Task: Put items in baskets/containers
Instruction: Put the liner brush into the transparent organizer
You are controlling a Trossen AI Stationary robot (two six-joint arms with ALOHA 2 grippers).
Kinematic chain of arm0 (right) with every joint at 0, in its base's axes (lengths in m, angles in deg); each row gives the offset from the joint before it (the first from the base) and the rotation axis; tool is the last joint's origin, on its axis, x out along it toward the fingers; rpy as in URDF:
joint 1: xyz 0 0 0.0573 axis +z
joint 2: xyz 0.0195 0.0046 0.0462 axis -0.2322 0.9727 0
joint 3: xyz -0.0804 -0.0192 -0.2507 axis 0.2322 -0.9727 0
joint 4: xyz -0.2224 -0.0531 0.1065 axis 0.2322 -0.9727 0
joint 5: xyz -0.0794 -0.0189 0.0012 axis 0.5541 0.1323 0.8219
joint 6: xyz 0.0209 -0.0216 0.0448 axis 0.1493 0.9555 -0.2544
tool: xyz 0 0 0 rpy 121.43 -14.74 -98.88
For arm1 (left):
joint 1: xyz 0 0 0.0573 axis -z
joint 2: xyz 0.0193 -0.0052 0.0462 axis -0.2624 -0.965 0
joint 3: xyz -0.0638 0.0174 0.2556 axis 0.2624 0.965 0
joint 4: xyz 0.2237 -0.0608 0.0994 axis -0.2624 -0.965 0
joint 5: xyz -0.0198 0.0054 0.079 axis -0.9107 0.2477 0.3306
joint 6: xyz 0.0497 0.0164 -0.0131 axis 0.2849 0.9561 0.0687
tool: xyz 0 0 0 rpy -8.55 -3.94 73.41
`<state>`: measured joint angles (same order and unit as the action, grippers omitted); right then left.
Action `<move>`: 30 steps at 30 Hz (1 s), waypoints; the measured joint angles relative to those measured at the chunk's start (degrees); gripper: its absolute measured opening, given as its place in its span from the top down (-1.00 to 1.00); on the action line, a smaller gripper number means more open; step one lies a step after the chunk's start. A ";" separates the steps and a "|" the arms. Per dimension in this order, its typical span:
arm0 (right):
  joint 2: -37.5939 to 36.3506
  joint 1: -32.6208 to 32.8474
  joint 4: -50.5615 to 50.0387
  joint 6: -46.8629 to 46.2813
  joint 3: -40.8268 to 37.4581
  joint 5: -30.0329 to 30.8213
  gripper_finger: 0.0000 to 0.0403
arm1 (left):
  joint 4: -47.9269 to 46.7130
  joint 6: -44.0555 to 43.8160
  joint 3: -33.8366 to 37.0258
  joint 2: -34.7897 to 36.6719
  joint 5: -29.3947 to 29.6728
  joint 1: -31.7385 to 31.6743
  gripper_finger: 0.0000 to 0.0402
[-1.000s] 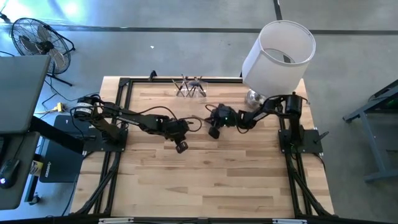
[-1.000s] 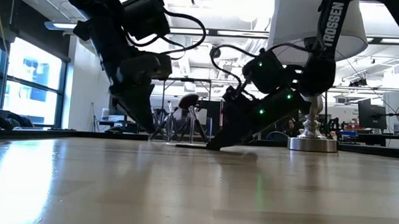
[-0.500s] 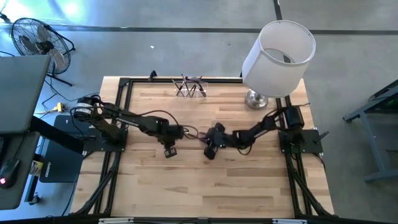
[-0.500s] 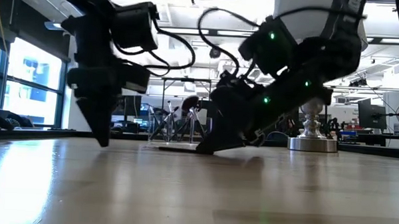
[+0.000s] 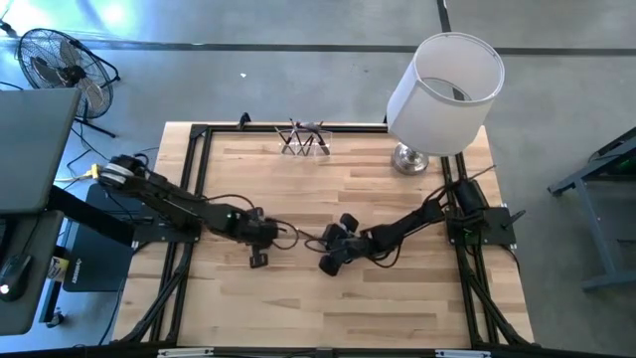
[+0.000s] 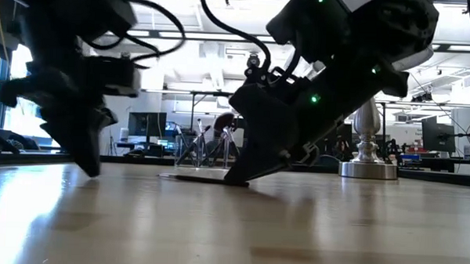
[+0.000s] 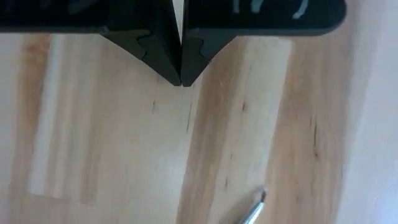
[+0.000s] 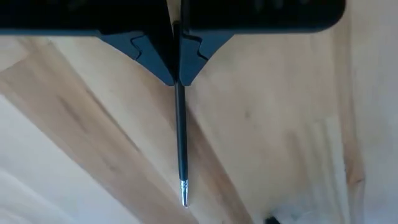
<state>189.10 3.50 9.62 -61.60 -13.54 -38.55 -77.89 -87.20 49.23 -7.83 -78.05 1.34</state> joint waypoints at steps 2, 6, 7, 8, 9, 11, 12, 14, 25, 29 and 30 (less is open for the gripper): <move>0.05 0.40 -1.18 -0.34 0.95 -0.19 0.99 | 1.54 0.16 1.99 2.73 -1.52 -0.02 1.00; 0.11 0.70 -4.33 1.62 3.68 -1.34 0.99 | 3.76 4.89 3.11 4.84 -0.20 -0.96 1.00; 0.14 0.68 -5.29 2.27 4.44 -1.68 0.99 | 4.46 6.48 3.09 4.84 0.56 -0.92 1.00; 0.18 0.63 -6.29 2.90 5.25 -1.82 0.99 | 5.00 8.13 3.09 4.91 0.60 -0.77 1.00; 0.22 0.59 -7.22 3.63 6.03 -2.03 0.99 | 5.64 9.74 3.09 4.91 0.58 -0.69 1.00; 0.31 0.59 -9.10 5.08 7.54 -2.40 1.00 | 6.55 12.44 3.09 4.69 0.66 -0.77 1.00; 0.33 0.59 -9.73 5.30 8.17 -2.39 1.00 | 7.07 13.37 3.07 4.48 0.97 -0.82 1.00; 0.31 0.59 -10.40 5.28 8.58 -2.24 0.99 | 6.96 14.84 3.07 4.41 2.51 -0.80 0.99; 0.22 -0.17 -10.63 5.83 8.69 -2.35 0.99 | 8.39 20.88 3.04 2.86 2.09 -0.79 0.91; 0.15 -0.59 -10.51 6.66 8.72 -3.75 0.99 | 11.24 21.88 3.00 0.75 2.51 -0.79 0.68; 0.13 -0.63 -10.51 6.66 8.74 -3.89 0.99 | 11.56 21.88 3.00 0.20 3.30 -0.81 0.63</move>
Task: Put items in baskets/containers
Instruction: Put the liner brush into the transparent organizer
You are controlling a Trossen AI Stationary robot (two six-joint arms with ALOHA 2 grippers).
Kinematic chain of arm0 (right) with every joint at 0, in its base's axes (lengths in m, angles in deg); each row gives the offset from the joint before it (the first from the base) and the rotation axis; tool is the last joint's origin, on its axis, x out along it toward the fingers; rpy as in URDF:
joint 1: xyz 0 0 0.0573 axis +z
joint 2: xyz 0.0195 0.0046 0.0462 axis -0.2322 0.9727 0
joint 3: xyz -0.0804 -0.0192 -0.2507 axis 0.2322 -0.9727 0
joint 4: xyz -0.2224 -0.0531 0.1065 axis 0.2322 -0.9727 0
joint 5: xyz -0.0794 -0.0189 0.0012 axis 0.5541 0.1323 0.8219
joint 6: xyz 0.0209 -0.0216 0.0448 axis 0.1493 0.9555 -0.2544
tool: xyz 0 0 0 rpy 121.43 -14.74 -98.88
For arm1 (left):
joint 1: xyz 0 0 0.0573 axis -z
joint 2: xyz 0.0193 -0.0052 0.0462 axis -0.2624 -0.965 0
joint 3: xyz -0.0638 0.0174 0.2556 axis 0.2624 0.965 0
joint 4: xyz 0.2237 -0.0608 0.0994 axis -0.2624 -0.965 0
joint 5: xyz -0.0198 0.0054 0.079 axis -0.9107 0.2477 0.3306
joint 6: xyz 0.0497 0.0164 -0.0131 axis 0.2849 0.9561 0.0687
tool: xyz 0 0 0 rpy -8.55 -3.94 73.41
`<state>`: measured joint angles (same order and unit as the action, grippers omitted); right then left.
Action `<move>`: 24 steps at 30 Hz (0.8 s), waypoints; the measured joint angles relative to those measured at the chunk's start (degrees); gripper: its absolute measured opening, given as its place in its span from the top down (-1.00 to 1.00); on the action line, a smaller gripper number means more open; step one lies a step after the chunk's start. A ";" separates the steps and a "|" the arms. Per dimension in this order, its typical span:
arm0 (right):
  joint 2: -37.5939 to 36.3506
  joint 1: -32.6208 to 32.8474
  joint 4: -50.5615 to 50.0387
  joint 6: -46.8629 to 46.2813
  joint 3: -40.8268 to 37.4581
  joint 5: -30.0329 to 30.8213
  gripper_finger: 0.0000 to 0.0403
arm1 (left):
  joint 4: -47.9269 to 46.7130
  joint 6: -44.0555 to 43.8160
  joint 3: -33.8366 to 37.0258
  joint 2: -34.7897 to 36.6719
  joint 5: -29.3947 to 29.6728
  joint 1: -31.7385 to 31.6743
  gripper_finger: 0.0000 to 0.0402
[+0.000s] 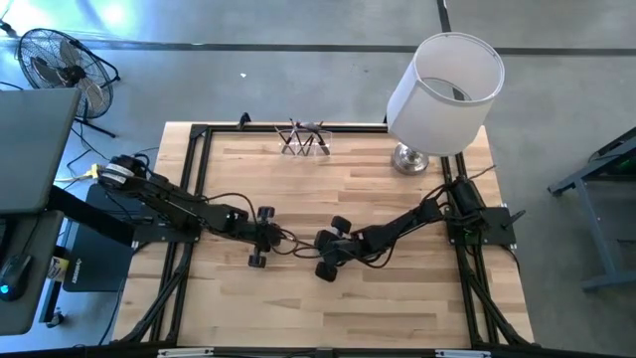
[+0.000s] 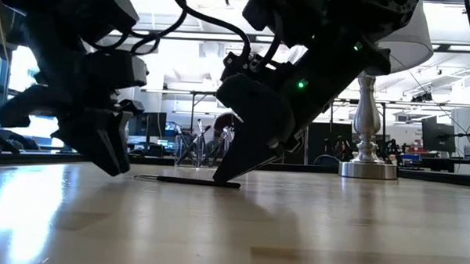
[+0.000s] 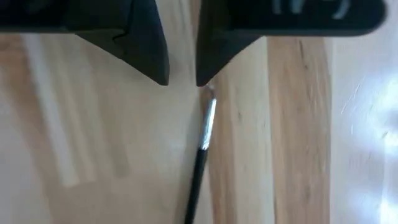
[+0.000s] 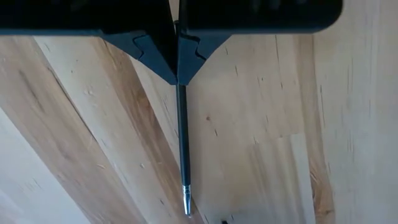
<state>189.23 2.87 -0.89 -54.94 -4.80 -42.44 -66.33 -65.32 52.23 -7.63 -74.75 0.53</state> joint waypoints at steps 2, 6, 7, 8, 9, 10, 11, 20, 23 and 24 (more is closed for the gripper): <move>-0.02 -0.02 0.00 0.00 0.00 -0.27 0.99 | 0.96 0.00 0.00 -1.18 1.47 0.00 0.52; -0.05 -0.04 -0.07 0.00 0.00 -0.60 1.00 | 2.45 0.00 0.00 -2.24 2.34 -0.02 0.40; -0.05 -0.04 -0.06 0.00 0.02 -0.88 1.00 | 2.45 0.00 0.00 -2.24 2.47 -0.02 0.38; -0.05 -0.05 -0.04 0.00 0.03 -1.41 1.00 | 2.45 0.00 0.00 -2.24 2.49 -0.07 0.38; -0.07 -0.07 -0.04 0.01 0.06 -1.97 1.00 | 2.47 0.00 0.00 -2.24 2.51 -0.39 0.37; -0.09 -0.07 0.00 0.12 0.07 -2.35 1.00 | 2.49 0.00 0.00 -2.24 2.36 -0.75 0.37; -0.09 -0.06 -0.02 0.17 0.07 -2.57 1.00 | 2.51 -0.02 0.00 -2.24 2.08 -1.17 0.37; -0.13 0.24 -0.08 1.24 0.09 -3.02 1.00 | 4.93 1.27 -0.04 -4.51 -11.05 -7.30 0.37; -0.13 0.24 -0.09 1.24 0.09 -2.89 1.00 | 5.97 1.43 -0.07 -4.75 -12.69 -7.38 0.37; -0.13 0.24 -0.09 1.24 0.09 -2.82 1.00 | 6.08 1.41 -0.08 -4.91 -12.75 -7.26 0.37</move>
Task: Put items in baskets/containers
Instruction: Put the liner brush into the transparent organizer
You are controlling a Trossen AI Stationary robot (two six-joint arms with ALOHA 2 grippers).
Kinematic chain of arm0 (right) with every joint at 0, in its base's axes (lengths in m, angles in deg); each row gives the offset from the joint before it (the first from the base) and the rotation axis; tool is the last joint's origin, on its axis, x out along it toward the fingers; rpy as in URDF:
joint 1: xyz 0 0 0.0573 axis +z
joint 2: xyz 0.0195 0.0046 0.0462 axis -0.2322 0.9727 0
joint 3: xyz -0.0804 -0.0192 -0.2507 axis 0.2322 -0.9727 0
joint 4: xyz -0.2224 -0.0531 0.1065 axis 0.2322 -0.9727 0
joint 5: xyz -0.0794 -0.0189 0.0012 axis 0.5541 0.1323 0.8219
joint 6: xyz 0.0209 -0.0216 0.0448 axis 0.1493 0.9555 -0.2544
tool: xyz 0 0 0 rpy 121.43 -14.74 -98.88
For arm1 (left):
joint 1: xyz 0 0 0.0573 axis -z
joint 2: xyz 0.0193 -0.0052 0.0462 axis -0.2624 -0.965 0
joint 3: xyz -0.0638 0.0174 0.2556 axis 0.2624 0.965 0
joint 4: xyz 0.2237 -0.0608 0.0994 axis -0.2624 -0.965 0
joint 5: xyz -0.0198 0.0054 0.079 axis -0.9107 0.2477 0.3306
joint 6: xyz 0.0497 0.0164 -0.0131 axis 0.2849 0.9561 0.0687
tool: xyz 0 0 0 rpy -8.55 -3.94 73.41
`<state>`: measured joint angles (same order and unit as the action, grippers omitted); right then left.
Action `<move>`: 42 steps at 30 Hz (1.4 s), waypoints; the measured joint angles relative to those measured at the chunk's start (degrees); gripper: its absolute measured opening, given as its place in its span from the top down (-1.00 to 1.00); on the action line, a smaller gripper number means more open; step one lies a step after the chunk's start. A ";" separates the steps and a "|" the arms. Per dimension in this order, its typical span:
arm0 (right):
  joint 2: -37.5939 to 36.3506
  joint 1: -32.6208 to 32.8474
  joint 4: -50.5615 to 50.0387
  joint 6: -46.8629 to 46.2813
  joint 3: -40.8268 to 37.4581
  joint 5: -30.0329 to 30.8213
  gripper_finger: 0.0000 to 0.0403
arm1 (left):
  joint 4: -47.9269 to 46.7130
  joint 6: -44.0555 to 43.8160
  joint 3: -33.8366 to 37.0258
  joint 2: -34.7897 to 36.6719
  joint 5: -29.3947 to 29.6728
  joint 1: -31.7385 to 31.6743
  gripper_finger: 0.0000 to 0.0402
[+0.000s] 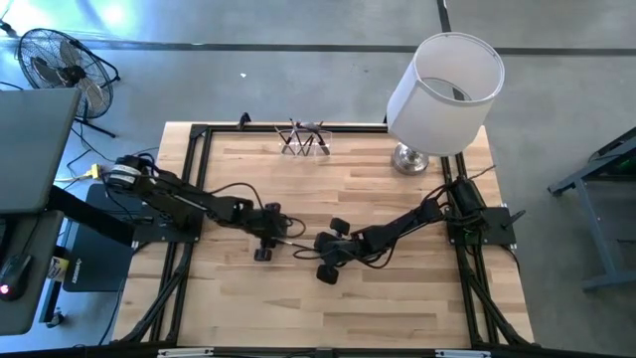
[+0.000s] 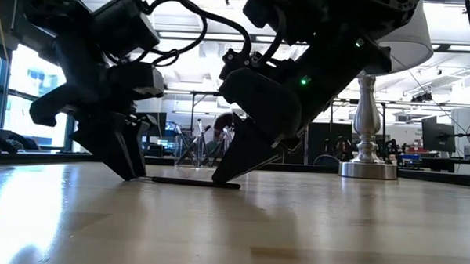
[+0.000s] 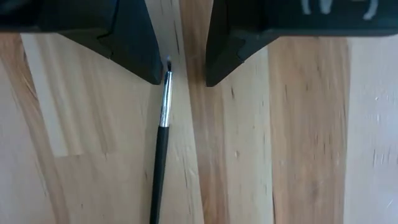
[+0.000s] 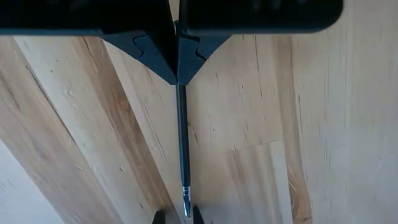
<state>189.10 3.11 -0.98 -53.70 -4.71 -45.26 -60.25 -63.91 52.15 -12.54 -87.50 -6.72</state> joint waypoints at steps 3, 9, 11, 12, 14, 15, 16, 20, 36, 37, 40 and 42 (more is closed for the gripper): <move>0.00 -0.04 -0.02 0.00 0.00 0.10 1.00 | 0.94 -0.01 -0.08 -1.25 0.01 0.03 0.37; 0.00 -0.04 0.02 -0.02 0.00 0.79 1.00 | 1.27 -0.04 -0.15 -2.01 -1.92 0.04 0.58; 0.00 -0.07 0.04 -0.02 0.00 0.79 1.00 | 1.17 -0.11 -0.22 -2.80 -2.58 0.04 0.76; 0.00 -0.07 0.08 -0.02 0.00 0.79 1.00 | 0.99 -0.13 -0.23 -2.82 -2.85 0.04 0.86; 0.00 -0.07 0.07 -0.02 0.00 0.88 1.00 | 0.27 -0.34 -0.23 -2.83 -3.13 0.04 0.95; 0.00 -0.07 0.16 -0.02 0.00 0.85 1.00 | -0.04 -0.33 -0.23 -2.87 -3.05 0.04 0.94; 0.00 -0.07 0.25 -0.02 0.00 0.83 1.00 | -0.17 -0.05 -0.22 -2.89 -2.89 0.06 0.94; 0.00 -0.07 0.31 -0.11 -0.02 1.48 1.00 | -0.67 0.04 -0.21 -2.89 -1.97 0.14 0.97; -6.63 -0.04 -11.61 -2.76 -0.07 2.98 0.98 | -0.87 -1.50 -0.01 -2.92 -0.58 0.19 0.99; -7.15 -0.05 -12.84 -2.75 -0.07 2.83 0.96 | -0.81 -1.72 -0.01 -2.93 -0.35 0.17 1.00; -8.85 -0.37 -17.53 -2.73 -0.07 2.69 0.83 | -0.44 -2.56 0.05 -2.93 1.83 0.24 1.00; -9.72 -0.67 -20.88 -2.73 -0.06 2.60 0.70 | -0.34 -3.43 0.07 -2.93 2.72 0.24 1.00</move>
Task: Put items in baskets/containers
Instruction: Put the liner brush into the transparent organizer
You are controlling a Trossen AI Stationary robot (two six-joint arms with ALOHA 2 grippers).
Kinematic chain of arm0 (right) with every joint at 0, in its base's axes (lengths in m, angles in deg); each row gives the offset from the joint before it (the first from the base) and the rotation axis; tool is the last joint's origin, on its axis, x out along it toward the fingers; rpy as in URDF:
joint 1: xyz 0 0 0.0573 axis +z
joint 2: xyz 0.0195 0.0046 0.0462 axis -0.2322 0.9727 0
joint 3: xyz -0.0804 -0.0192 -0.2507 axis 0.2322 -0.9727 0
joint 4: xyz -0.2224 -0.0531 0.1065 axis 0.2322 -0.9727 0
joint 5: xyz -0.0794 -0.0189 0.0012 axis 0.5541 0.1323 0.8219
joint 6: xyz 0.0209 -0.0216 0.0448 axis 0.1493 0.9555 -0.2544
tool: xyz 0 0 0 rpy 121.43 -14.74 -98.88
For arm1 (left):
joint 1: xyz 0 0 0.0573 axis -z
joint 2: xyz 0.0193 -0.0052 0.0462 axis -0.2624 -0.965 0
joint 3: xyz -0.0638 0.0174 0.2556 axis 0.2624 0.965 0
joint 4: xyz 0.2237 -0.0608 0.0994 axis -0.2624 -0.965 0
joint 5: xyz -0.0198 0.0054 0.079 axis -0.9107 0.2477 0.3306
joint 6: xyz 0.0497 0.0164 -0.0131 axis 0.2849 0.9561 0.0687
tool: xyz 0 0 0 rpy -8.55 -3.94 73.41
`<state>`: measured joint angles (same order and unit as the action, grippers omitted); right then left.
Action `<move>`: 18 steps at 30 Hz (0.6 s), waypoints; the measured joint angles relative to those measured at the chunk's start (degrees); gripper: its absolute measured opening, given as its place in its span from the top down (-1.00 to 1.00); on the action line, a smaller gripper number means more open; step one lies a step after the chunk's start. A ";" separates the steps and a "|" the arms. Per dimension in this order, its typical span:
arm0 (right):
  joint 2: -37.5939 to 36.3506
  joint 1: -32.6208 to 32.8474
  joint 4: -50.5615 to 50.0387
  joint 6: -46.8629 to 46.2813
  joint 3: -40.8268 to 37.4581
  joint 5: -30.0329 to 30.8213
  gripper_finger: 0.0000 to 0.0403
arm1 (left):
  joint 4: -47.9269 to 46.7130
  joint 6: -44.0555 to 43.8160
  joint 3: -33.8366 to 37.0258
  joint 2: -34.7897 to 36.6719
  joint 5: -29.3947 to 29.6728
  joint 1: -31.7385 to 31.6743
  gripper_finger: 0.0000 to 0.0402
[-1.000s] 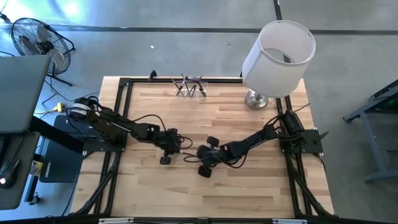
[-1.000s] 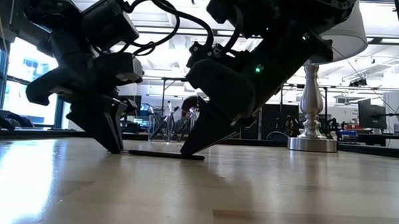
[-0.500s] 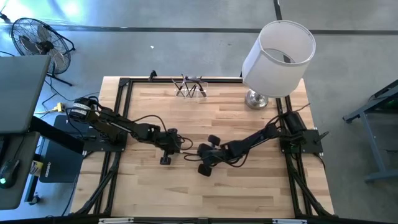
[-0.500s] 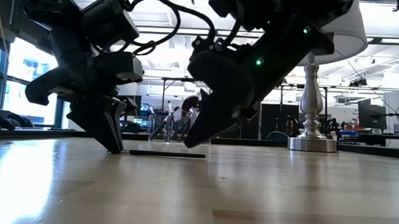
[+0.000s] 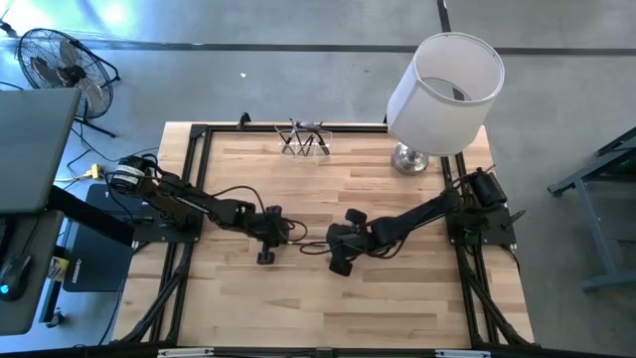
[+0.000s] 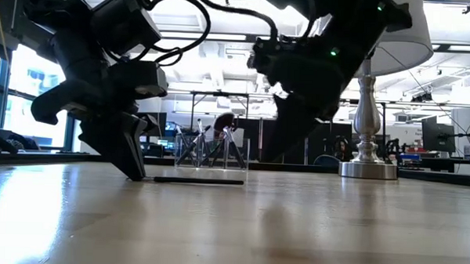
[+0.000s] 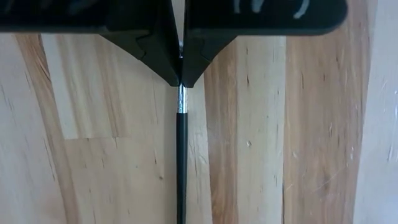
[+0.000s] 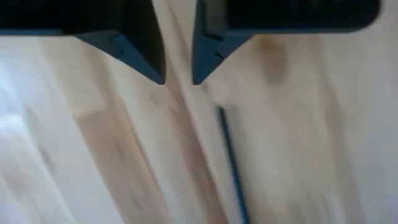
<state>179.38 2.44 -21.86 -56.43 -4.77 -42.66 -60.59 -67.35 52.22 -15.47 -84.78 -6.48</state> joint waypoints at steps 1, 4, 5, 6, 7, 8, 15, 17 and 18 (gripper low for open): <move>-0.38 -0.13 -1.64 0.00 -0.01 -0.13 0.64 | 0.09 -0.39 0.00 0.00 0.32 0.00 1.00; -1.87 -0.90 -4.16 0.11 0.04 -0.32 0.45 | 0.45 -2.39 0.04 -0.01 0.93 0.01 1.00; -2.36 -1.19 -4.51 0.84 0.08 -0.99 0.39 | 0.81 -3.27 0.08 -0.10 1.05 0.00 1.00; -2.54 -1.52 -4.65 2.15 0.11 -1.96 0.34 | 1.41 -4.27 0.09 -0.36 1.32 0.00 1.00; -2.54 -1.78 -5.17 3.63 0.54 -2.76 0.29 | 2.28 -5.43 0.11 -0.74 1.63 0.00 1.00; -2.43 -2.01 -6.24 5.14 1.37 -3.34 0.24 | 3.18 -6.59 0.11 -0.91 2.10 0.00 1.00; -0.79 -1.70 -11.09 19.67 7.87 1.63 0.10 | 6.77 -12.63 0.11 -1.09 3.20 -0.13 1.00; -0.18 -1.60 -10.86 22.50 8.84 1.84 0.10 | 6.94 -13.31 0.11 -1.09 3.27 -0.15 1.00; 0.26 -1.60 -11.06 23.50 9.18 1.77 0.10 | 6.98 -13.66 0.11 -1.07 3.25 -0.15 1.00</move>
<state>179.64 0.84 -32.91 -32.93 4.41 -40.89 -53.61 -81.01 52.33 -16.54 -81.53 -6.63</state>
